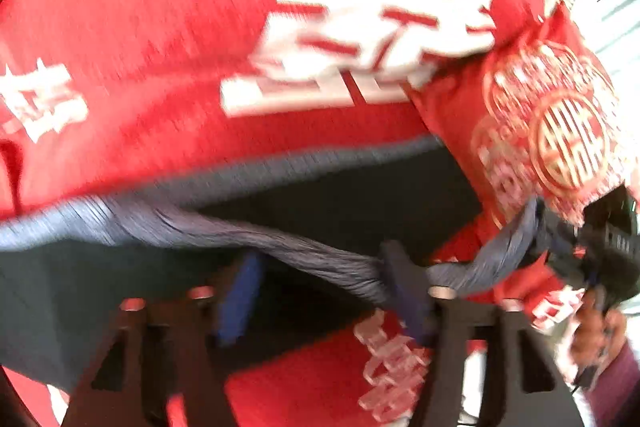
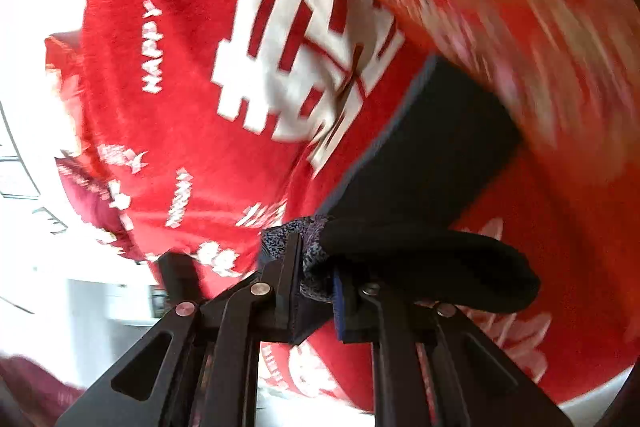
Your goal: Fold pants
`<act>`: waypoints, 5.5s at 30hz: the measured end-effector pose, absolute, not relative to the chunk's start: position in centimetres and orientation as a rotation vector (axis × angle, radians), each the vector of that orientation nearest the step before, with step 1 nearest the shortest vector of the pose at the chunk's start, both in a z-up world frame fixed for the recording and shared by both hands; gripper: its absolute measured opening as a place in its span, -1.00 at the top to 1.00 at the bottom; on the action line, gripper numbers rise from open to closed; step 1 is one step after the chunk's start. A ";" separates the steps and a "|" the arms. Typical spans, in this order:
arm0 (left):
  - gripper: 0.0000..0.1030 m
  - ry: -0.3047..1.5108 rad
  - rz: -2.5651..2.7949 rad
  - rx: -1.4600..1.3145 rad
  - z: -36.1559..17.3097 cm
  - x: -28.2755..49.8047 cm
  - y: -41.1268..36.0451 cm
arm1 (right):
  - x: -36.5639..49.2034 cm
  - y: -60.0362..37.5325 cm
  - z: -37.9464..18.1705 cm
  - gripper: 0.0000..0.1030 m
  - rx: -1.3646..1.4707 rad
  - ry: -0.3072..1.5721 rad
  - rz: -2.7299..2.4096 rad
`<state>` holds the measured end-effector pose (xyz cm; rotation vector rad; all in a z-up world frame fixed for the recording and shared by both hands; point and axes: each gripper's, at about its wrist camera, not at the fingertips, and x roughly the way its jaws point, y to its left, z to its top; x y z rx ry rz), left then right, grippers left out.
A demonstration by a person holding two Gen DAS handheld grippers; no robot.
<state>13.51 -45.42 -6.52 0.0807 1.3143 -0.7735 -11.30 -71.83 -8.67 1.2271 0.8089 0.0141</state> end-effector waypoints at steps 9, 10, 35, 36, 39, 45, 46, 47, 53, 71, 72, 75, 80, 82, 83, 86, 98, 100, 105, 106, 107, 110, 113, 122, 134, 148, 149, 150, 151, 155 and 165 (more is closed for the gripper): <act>-0.47 1.316 -0.494 0.199 -10.4 16.3 -40.9 | -1.2 -74.0 -8.4 -0.60 0.772 1.039 -0.186; -0.47 1.330 -0.467 0.213 -11.3 16.3 -40.4 | -1.2 -73.5 -7.8 -0.60 0.749 1.019 -0.175; -0.75 1.415 -0.326 0.259 -16.1 15.6 -36.8 | -8.4 -72.2 -15.6 0.40 0.711 1.233 -0.440; -0.75 1.410 -0.327 0.253 -15.7 15.7 -36.7 | -8.9 -72.2 -15.2 0.40 0.719 1.238 -0.457; -0.75 1.355 -0.350 0.236 -13.9 16.6 -37.5 | -9.2 -70.8 -12.1 0.40 0.640 1.136 -0.416; -0.75 1.288 -0.317 0.232 -14.8 20.7 -42.5 | -1.3 -68.7 -12.4 0.40 0.462 1.113 -0.223; -0.75 1.288 -0.290 0.241 -15.6 21.1 -42.7 | 0.2 -68.5 -13.4 0.40 0.451 1.127 -0.206; -0.75 1.295 -0.255 0.259 -16.6 21.7 -43.0 | 1.5 -68.2 -13.9 0.40 0.442 1.144 -0.204; -0.75 1.291 -0.094 0.225 -18.1 24.8 -39.1 | 3.6 -71.9 -14.7 0.47 0.458 1.178 -0.298; -0.75 1.327 -0.135 0.257 -14.6 17.9 -24.3 | -0.9 -55.4 -12.5 0.26 0.727 1.263 0.003; -0.75 1.319 -0.135 0.263 -14.4 18.3 -23.2 | -0.7 -53.9 -12.9 0.26 0.729 1.267 0.017; -0.75 1.277 -0.131 0.260 -13.7 20.3 -19.5 | -0.3 -48.1 -13.5 0.26 0.760 1.271 0.063; -0.75 1.264 -0.048 0.416 -16.9 23.0 -12.3 | 0.7 -40.5 -14.7 0.26 0.838 1.267 0.166; -0.85 1.293 -0.063 0.374 -18.0 23.0 -8.7 | 1.3 -38.6 -15.5 0.26 0.877 1.277 0.196; -0.99 1.286 -0.092 0.320 -18.0 22.9 -7.1 | 1.4 -37.6 -16.1 0.26 0.900 1.276 0.211; -1.00 1.308 -0.151 0.241 -18.4 22.6 -4.2 | 1.5 -35.7 -17.4 0.25 0.965 1.262 0.233; -1.00 1.258 -0.307 0.228 -19.1 23.3 -2.7 | 4.6 -34.5 -21.0 0.28 1.155 1.188 0.192; -1.00 1.270 -0.321 0.236 -19.0 23.8 -2.4 | 5.4 -34.4 -20.8 0.74 1.142 1.207 0.174; -1.00 1.276 -0.329 0.241 -19.0 23.5 -1.2 | 3.5 -33.3 -18.3 0.81 1.057 1.178 0.177; -1.00 1.272 -0.328 0.247 -19.0 23.4 -1.2 | 3.2 -33.2 -18.7 0.82 1.040 1.193 0.162; -1.00 1.269 -0.321 0.256 -19.0 23.3 -1.3 | 2.8 -32.9 -19.6 0.82 1.016 1.226 0.132; -1.00 1.294 -0.282 0.262 -18.6 23.2 -1.6 | 2.4 -32.9 -20.8 0.82 1.015 1.236 0.121; -1.00 1.319 -0.222 0.276 -17.5 22.6 -1.7 | 1.9 -33.5 -19.7 0.78 0.995 1.277 0.130; -1.00 1.262 -0.444 0.200 -13.5 17.3 -11.9 | 1.9 -40.8 -13.1 0.70 0.604 1.213 -0.031; -1.00 1.289 -0.487 0.294 -17.6 12.4 -18.5 | 1.1 -44.2 -16.4 0.62 0.517 1.244 -0.120; -1.00 1.200 -0.317 0.231 -14.5 20.4 -22.9 | 5.7 -47.2 -12.7 0.04 0.467 1.147 -0.109; -1.00 1.207 -0.285 0.216 -15.0 21.3 -23.1 | 7.2 -47.4 -13.1 0.04 0.466 1.148 -0.098; -1.00 1.221 -0.252 0.199 -15.7 22.2 -23.3 | 8.3 -47.3 -13.5 0.05 0.469 1.150 -0.089; -1.00 1.232 -0.228 0.189 -16.2 22.8 -23.4 | 9.3 -47.3 -13.9 0.06 0.475 1.149 -0.077; -1.00 1.264 -0.157 0.144 -18.6 24.1 -22.9 | 12.4 -47.2 -16.1 0.14 0.448 1.176 -0.052; -1.00 1.232 -0.167 0.151 -19.1 23.9 -22.6 | 14.0 -52.4 -18.1 0.48 0.379 1.180 -0.224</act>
